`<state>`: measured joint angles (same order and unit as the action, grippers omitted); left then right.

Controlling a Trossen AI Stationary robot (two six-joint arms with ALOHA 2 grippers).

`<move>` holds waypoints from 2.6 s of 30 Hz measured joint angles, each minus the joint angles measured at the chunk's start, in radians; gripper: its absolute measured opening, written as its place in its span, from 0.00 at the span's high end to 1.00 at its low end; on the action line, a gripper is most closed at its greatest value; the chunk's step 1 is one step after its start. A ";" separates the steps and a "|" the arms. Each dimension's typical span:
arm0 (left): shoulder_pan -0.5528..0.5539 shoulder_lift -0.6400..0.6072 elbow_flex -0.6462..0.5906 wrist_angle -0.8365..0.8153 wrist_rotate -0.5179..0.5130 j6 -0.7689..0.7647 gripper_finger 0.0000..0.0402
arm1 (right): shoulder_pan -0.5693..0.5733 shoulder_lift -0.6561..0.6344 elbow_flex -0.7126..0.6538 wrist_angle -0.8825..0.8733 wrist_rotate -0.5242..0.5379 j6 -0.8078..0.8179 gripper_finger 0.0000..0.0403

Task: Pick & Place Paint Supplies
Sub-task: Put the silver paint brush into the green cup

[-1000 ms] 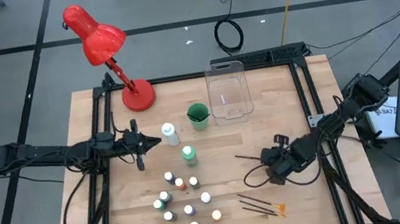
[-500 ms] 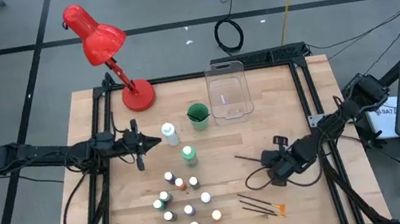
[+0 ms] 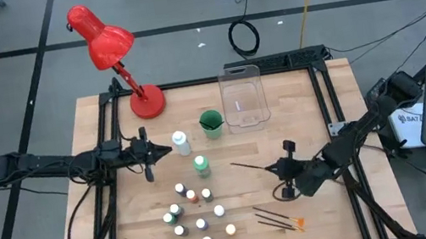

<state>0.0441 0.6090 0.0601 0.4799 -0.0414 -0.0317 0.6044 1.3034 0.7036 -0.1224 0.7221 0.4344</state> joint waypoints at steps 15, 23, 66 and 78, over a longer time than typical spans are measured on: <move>-0.097 0.138 0.140 0.196 0.232 0.154 0.93 | -0.246 0.076 0.003 0.783 -0.460 -0.613 1.00; -0.110 0.375 0.239 0.235 0.214 0.272 0.80 | -0.342 0.206 0.003 0.932 -0.648 -0.639 1.00; -0.172 0.856 0.605 0.501 0.394 0.359 0.97 | -0.327 0.218 0.002 0.964 -0.516 -0.728 1.00; -0.134 0.622 0.611 0.184 0.104 0.368 0.99 | -0.315 0.216 0.004 0.725 -0.513 -0.605 0.98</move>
<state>-0.0904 1.2308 0.6713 0.6636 0.0622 0.3360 0.2891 1.5196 0.7074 0.6029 0.2091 -0.1709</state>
